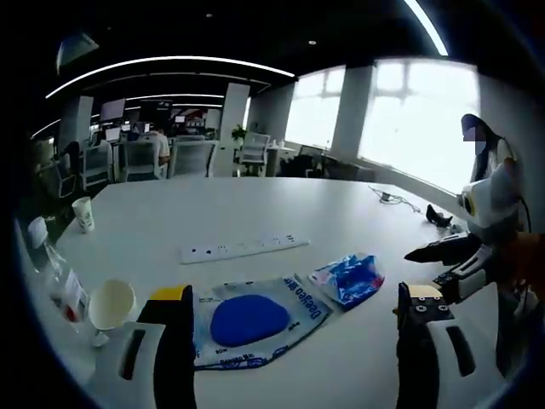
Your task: Arrange the tabletop items into an orderly group along one side of the table until the central work area is clear of visible clutter.
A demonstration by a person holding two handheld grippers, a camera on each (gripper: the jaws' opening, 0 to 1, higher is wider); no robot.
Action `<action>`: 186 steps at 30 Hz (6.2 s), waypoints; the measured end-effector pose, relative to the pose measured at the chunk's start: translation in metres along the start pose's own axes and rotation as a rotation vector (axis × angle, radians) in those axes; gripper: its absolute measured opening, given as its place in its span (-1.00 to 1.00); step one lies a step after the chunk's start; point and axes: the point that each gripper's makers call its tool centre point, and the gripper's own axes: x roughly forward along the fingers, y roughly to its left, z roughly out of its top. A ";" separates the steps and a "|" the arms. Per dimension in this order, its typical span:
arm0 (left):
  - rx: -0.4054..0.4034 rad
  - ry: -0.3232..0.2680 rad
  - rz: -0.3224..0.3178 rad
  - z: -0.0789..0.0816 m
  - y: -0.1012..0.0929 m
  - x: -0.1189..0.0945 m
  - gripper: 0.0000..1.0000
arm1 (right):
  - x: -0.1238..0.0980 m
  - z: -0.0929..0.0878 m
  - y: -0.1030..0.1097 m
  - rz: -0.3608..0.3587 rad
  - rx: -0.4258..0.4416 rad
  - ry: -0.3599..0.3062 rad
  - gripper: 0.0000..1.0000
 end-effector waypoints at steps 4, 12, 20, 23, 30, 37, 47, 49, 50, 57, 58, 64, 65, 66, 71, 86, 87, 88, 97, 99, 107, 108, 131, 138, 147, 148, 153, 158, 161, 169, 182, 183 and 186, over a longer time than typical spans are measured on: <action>0.029 0.009 0.009 0.000 0.008 -0.013 1.00 | -0.002 -0.004 0.017 0.026 -0.003 -0.001 0.91; 0.034 0.014 0.013 -0.004 0.017 -0.036 1.00 | -0.002 -0.016 0.056 0.089 -0.026 0.015 0.87; 0.046 0.035 0.009 -0.016 0.026 -0.057 1.00 | -0.004 -0.031 0.098 0.149 -0.066 0.023 0.75; 0.060 0.052 0.007 -0.024 0.031 -0.066 1.00 | -0.004 -0.039 0.110 0.173 -0.072 0.041 0.75; 0.060 0.051 0.013 -0.032 0.045 -0.089 1.00 | -0.001 -0.057 0.134 0.213 -0.088 0.066 0.66; 0.053 0.051 0.024 -0.037 0.060 -0.109 0.95 | 0.004 -0.058 0.152 0.247 -0.098 0.044 0.53; 0.051 0.055 0.019 -0.042 0.059 -0.130 0.90 | 0.017 -0.071 0.175 0.305 -0.106 0.040 0.42; 0.054 0.069 0.018 -0.046 0.059 -0.133 0.89 | 0.020 -0.074 0.179 0.316 -0.095 0.035 0.36; 0.054 0.075 0.015 -0.048 0.059 -0.136 0.89 | 0.021 -0.076 0.181 0.323 -0.082 0.033 0.33; 0.076 0.094 0.031 -0.059 0.066 -0.152 0.88 | 0.033 -0.092 0.188 0.281 -0.105 0.044 0.19; 0.082 0.097 0.034 -0.061 0.068 -0.153 0.88 | 0.035 -0.094 0.189 0.279 -0.102 0.047 0.18; 0.119 0.106 0.061 -0.065 0.076 -0.164 0.88 | 0.044 -0.101 0.190 0.238 -0.114 0.059 0.07; 0.121 0.105 0.061 -0.066 0.077 -0.166 0.88 | 0.045 -0.102 0.190 0.231 -0.115 0.058 0.05; 0.118 0.104 0.071 -0.066 0.079 -0.168 0.88 | 0.047 -0.102 0.190 0.224 -0.120 0.062 0.02; 0.114 0.125 0.079 -0.073 0.082 -0.176 0.87 | 0.051 -0.103 0.188 0.192 -0.151 0.057 -0.07; 0.109 0.117 0.087 -0.072 0.083 -0.186 0.82 | 0.057 -0.107 0.191 0.151 -0.233 0.068 -0.28; 0.108 0.118 0.086 -0.072 0.083 -0.187 0.82 | 0.057 -0.107 0.193 0.153 -0.233 0.067 -0.31; 0.110 0.124 0.085 -0.073 0.083 -0.187 0.82 | 0.058 -0.107 0.193 0.151 -0.233 0.068 -0.36; 0.133 0.143 0.084 -0.077 0.083 -0.192 0.80 | 0.060 -0.106 0.185 0.093 -0.170 0.082 -0.69; 0.128 0.144 0.090 -0.077 0.084 -0.193 0.79 | 0.061 -0.106 0.181 0.075 -0.182 0.090 -0.80; 0.125 0.142 0.098 -0.076 0.087 -0.196 0.79 | 0.060 -0.106 0.178 0.065 -0.151 0.106 -0.90; 0.124 0.140 0.098 -0.076 0.087 -0.196 0.78 | 0.059 -0.106 0.177 0.065 -0.120 0.109 -0.91; 0.124 0.135 0.112 -0.072 0.093 -0.201 0.77 | 0.035 -0.083 0.177 0.173 0.127 0.085 -1.00; 0.115 0.123 0.119 -0.069 0.095 -0.203 0.76 | 0.022 -0.069 0.182 0.217 0.128 0.054 -1.00; 0.115 0.117 0.123 -0.067 0.095 -0.206 0.77 | 0.005 -0.050 0.175 0.230 0.152 0.012 -1.00; 0.115 0.115 0.123 -0.066 0.095 -0.207 0.77 | 0.004 -0.049 0.172 0.227 0.151 0.008 -1.00; 0.117 0.114 0.127 -0.065 0.095 -0.208 0.77 | -0.005 -0.040 0.156 0.207 0.167 -0.007 -1.00; 0.117 0.112 0.129 -0.064 0.095 -0.208 0.77 | -0.012 -0.034 0.138 0.181 0.183 -0.020 -1.00; 0.120 0.116 0.131 -0.065 0.095 -0.209 0.77 | -0.015 -0.031 0.128 0.165 0.190 -0.026 -1.00; 0.127 0.120 0.133 -0.064 0.095 -0.210 0.77 | -0.024 -0.026 0.102 0.123 0.220 -0.042 -1.00; 0.126 0.128 0.143 -0.066 0.098 -0.212 0.77 | -0.021 -0.032 0.063 0.085 0.274 -0.016 -1.00; 0.128 0.128 0.144 -0.065 0.098 -0.213 0.77 | -0.020 -0.032 0.060 0.084 0.274 -0.014 -1.00; 0.124 0.130 0.153 -0.066 0.100 -0.213 0.77 | -0.017 -0.036 0.052 0.072 0.268 0.006 -1.00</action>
